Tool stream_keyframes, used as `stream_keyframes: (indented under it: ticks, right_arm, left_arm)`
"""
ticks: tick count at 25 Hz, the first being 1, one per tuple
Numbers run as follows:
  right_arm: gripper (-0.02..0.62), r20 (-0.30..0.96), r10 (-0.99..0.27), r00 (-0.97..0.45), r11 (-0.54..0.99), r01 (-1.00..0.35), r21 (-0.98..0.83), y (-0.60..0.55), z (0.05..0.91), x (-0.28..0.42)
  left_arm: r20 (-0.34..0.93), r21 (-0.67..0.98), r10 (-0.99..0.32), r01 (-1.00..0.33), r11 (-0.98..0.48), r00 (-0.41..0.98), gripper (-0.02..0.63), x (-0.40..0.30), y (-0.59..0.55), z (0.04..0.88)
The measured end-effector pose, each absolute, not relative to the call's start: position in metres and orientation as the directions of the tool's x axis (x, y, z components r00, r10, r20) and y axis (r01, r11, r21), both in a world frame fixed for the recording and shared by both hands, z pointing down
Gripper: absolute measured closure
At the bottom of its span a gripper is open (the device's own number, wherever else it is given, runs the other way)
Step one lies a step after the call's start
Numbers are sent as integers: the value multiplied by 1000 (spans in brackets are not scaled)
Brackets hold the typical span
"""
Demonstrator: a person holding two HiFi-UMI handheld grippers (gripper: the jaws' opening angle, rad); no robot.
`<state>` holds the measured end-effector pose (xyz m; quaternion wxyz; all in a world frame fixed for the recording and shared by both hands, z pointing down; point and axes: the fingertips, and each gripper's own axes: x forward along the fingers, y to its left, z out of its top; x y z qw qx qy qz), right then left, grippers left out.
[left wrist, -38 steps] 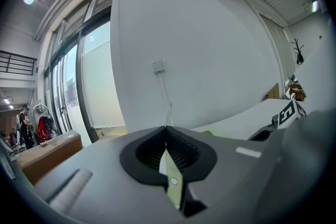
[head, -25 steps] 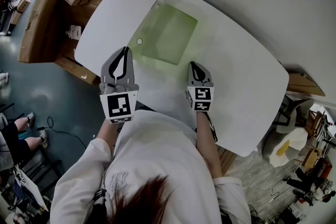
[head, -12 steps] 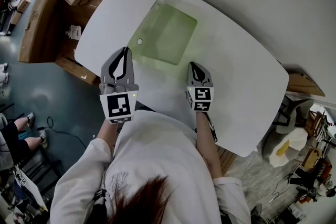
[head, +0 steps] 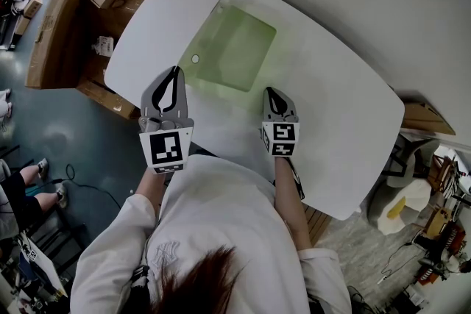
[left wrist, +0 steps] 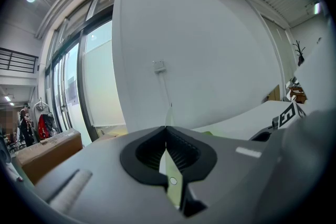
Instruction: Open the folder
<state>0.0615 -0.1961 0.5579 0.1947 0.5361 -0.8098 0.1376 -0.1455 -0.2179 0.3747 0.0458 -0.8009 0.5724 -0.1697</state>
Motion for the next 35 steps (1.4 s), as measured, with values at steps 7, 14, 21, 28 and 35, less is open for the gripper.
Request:
stream_keyframes:
  ticks: [7, 14, 21, 28, 35]
  right_arm:
    - [589, 466, -813, -350, 388, -922, -15, -198, 560, 61]
    - [589, 464, -814, -349, 387, -922, -15, -197, 559, 61]
    - [589, 463, -814, -351, 390, -921, -14, -198, 560, 60]
    - [589, 461, -815, -350, 389, -921, -12, -196, 558, 61]
    - [589, 472, -811, -346, 388, -922, -9, -197, 559, 61]
  left_arm:
    - [219, -263, -933, -903, -340, 287, 598, -146, -219, 376]
    - [220, -264, -931, -902, -343, 290, 598, -145, -219, 376]
    - [220, -264, -930, -900, -346, 294, 598, -145, -220, 376]
    - [220, -261, -930, -901, -346, 293, 598, -145, -219, 375]
    - [219, -251, -927, -901, -355, 304, 598, -143, -219, 375]
